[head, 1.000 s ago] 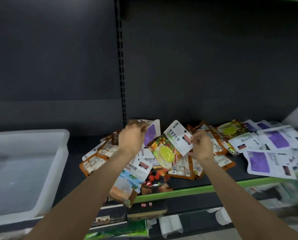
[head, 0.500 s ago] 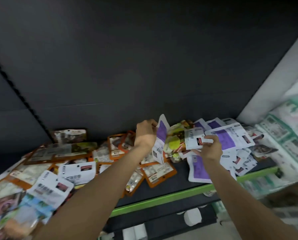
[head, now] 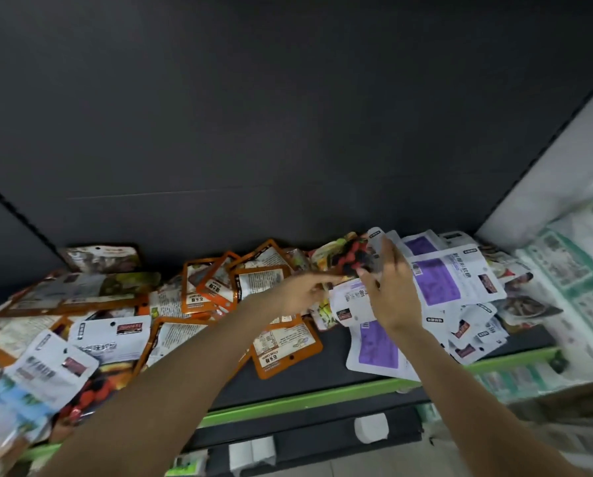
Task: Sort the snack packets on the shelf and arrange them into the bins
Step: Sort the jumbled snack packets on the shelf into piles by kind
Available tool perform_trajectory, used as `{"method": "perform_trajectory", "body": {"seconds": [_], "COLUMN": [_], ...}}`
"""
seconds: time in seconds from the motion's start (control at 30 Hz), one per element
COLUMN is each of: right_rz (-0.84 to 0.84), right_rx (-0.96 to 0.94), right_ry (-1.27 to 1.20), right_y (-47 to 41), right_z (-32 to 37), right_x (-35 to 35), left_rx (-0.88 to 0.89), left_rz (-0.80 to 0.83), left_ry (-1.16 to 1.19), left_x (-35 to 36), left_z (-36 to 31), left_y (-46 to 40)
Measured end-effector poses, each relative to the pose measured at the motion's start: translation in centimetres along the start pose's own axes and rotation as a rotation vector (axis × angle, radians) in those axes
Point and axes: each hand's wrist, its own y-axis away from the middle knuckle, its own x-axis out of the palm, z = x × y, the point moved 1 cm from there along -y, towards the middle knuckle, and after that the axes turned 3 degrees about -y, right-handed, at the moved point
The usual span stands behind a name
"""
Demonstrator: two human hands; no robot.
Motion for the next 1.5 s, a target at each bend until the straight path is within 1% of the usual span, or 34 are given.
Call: {"method": "perform_trajectory", "body": {"seconds": [0.07, 0.1, 0.13, 0.2, 0.27, 0.4, 0.5, 0.6, 0.63, 0.7, 0.77, 0.83, 0.87, 0.93, 1.0, 1.1, 1.2, 1.3, 1.37, 1.43, 1.5], "right_rz": [0.013, 0.07, 0.152, 0.313, 0.372, 0.392, 0.374, 0.405, 0.403, 0.355, 0.341, 0.408, 0.45, 0.496, 0.488, 0.473, 0.5, 0.512, 0.498, 0.465, 0.401], "right_rx": [-0.095, -0.158, -0.216, -0.309, -0.269, -0.151, -0.043, 0.096, 0.112, 0.052, -0.08, -0.183, -0.201, -0.209, -0.192, -0.113, -0.067, -0.068, -0.085, -0.109, -0.186], "right_ry": [0.293, 0.403, 0.451, 0.448, 0.428, 0.607, 0.657, 0.654, 0.643, 0.602, 0.551, 0.531, 0.553, 0.653, 0.713, 0.75, 0.721, 0.646, 0.604, 0.524, 0.378], "right_y": [-0.5, -0.8, -0.8, -0.7, -0.5, -1.0, -1.3, -1.5, -1.4, -1.2, -0.8, -0.2, 0.2, 0.9, 0.8, 0.1, -0.1, 0.0, 0.3, 0.8, 1.3], "right_z": [-0.3, -0.1, 0.3, 1.3, 1.6, 0.3, -1.1, -2.3, -2.4, -1.5, 0.1, 0.9, 0.9, 0.1, -0.9, -1.6, -1.7, -0.9, 0.2, 2.1, 5.1], "right_x": [-0.4, -0.2, 0.3, 2.0, 3.8, 4.5, 3.2, 1.6, 1.3, 1.5, 2.4, 4.1, 4.8, 5.8, 5.8, 4.8, 4.2, 4.0, 4.1, 4.7, 5.4], "left_rx": [-0.015, -0.032, -0.064, -0.138, -0.168, -0.241, -0.319, -0.383, -0.409, -0.444, -0.439, -0.392, -0.36, -0.322, -0.333, -0.363, -0.407, -0.336, -0.248, -0.181, -0.186], "left_rz": [-0.025, -0.026, -0.013, 0.011, 0.004, -0.01, -0.008, -0.002, 0.001, -0.009, -0.057, -0.127, -0.139, -0.093, -0.031, -0.025, -0.014, -0.005, -0.054, -0.176, -0.315], "left_ry": [-0.27, -0.392, -0.489, -0.602, -0.705, -0.809, -0.812, -0.809, -0.794, -0.761, -0.737, -0.717, -0.713, -0.752, -0.816, -0.828, -0.82, -0.799, -0.689, -0.536, -0.439], "left_x": [-0.5, -0.6, -0.5, 0.1, 0.8, 1.4, 1.2, 0.1, -0.3, -0.9, -1.1, -0.5, 0.0, 1.0, 1.2, 0.1, -0.4, -0.7, -1.2, -2.0, -3.0], "left_z": [1.6, 2.3, 2.6, 3.1, 2.8, 2.6, 3.5, 4.7, 5.1, 5.8, 5.7, 5.0, 4.6, 4.2, 4.9, 6.4, 7.3, 7.0, 6.9, 6.8, 7.0], "left_y": [0.8, 1.0, 1.2, 0.9, 0.2, 0.0, 1.3, 3.2, 3.9, 5.1, 5.1, 3.8, 3.1, 2.1, 1.9, 2.7, 3.9, 4.9, 5.6, 7.0, 9.2]}}
